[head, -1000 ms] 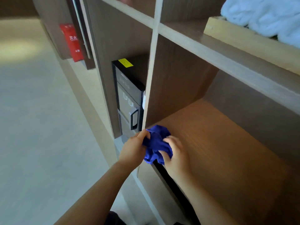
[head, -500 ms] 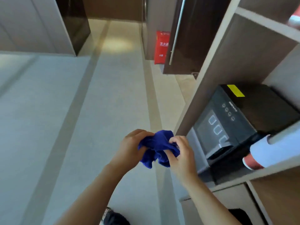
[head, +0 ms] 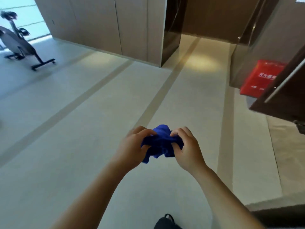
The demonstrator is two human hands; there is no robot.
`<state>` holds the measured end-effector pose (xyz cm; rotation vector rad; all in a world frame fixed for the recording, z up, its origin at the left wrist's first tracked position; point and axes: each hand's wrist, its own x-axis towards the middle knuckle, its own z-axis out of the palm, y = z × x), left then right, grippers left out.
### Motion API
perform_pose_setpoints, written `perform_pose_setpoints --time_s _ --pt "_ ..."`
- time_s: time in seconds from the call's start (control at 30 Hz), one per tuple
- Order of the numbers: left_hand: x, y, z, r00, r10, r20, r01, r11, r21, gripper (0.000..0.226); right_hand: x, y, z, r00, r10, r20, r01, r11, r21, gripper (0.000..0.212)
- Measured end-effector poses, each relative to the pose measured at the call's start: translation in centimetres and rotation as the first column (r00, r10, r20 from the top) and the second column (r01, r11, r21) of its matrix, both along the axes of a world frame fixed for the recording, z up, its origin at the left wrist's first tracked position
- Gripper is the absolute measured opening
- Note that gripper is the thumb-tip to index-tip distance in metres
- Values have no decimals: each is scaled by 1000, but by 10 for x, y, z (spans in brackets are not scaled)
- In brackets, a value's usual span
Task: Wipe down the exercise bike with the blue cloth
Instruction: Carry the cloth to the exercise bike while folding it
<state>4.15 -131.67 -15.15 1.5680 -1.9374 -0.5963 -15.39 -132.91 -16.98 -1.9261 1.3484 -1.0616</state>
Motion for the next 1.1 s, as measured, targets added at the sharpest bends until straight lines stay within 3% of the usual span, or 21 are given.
perform_pose_setpoints --time_s 0.27,0.4,0.5,0.63,0.87,1.1 --pt "76 -143 -14 965 203 167 -186 976 -112 17 95 -160 -30 984 174 22 -175 983 47 43" --pt "113 -231 -5 938 294 182 -278 955 -107 15 141 -255 -33 955 275 112 -290 944 156 46" --pt "142 -292 6 930 298 216 -278 953 -117 17 177 -328 -25 946 299 128 -315 940 132 41" --pt "184 -364 14 929 319 187 -302 946 -116 26 227 -416 -18 945 304 123 -313 947 66 23" --pt "294 -475 -3 936 326 135 -334 942 39 60 336 -566 -10 882 471 23 -471 876 102 26" --pt "418 -614 -3 920 389 41 -391 917 77 33 465 -697 -16 832 538 135 -552 828 103 39"
